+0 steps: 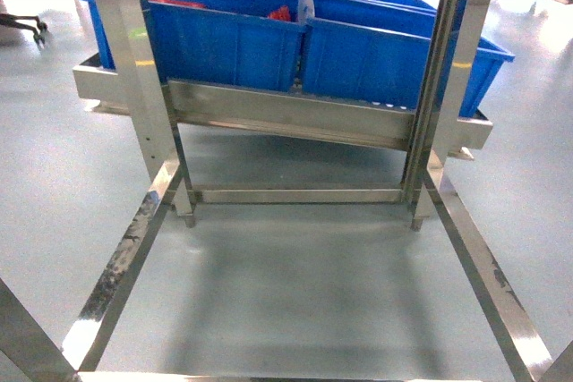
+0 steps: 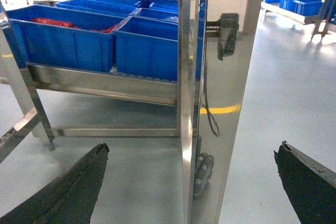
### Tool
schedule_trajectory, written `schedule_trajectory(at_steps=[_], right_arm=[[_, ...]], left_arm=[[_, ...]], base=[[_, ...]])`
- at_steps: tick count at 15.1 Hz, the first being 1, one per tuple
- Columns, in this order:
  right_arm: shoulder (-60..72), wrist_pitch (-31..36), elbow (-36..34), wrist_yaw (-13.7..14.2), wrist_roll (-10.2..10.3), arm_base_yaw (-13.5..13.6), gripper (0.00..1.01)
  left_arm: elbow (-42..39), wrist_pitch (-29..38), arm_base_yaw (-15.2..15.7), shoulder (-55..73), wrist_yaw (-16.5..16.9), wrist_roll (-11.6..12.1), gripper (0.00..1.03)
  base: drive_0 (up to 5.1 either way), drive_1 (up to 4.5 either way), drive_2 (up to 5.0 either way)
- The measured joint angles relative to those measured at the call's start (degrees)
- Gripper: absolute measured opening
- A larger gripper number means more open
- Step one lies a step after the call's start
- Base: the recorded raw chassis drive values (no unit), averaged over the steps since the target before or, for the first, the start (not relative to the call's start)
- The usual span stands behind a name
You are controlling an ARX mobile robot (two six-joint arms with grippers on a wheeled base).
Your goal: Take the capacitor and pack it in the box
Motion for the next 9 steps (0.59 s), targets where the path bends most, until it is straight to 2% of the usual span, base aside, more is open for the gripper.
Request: schedule_trajectory(at_steps=[9], right_arm=[[0.0, 0.0, 0.0, 0.0, 0.0, 0.0, 0.98]], left_arm=[[0.0, 0.0, 0.0, 0.0, 0.0, 0.0, 0.98]], base=[[0.0, 0.00, 0.0]])
